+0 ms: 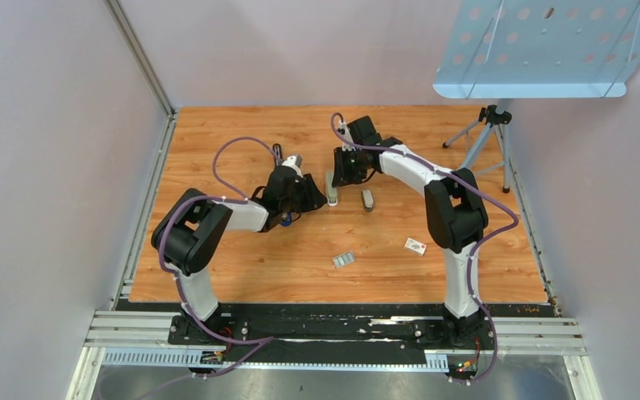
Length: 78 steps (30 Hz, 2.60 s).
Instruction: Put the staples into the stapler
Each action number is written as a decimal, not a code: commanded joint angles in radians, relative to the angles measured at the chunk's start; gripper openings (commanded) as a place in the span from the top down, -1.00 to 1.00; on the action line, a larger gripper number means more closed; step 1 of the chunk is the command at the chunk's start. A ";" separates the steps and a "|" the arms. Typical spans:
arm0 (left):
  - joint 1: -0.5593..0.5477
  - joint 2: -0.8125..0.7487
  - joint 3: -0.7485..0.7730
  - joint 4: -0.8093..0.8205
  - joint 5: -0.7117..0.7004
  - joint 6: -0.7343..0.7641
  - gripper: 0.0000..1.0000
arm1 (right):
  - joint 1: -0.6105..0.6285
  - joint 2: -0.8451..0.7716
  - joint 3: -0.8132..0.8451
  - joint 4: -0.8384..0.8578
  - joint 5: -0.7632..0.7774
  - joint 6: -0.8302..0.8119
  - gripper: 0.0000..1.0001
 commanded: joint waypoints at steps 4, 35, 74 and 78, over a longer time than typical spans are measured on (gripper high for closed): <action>-0.004 -0.182 -0.005 -0.110 -0.005 0.034 -0.01 | 0.020 -0.111 -0.014 -0.128 0.078 -0.008 0.27; -0.139 -0.553 -0.404 -0.109 0.134 -0.070 0.20 | 0.376 -0.494 -0.574 -0.087 0.379 0.121 0.30; -0.201 -0.368 -0.466 0.095 0.149 -0.170 0.36 | 0.439 -0.454 -0.624 -0.072 0.450 0.132 0.30; -0.205 -0.363 -0.463 0.099 0.149 -0.173 0.36 | 0.438 -0.444 -0.619 -0.070 0.449 0.130 0.30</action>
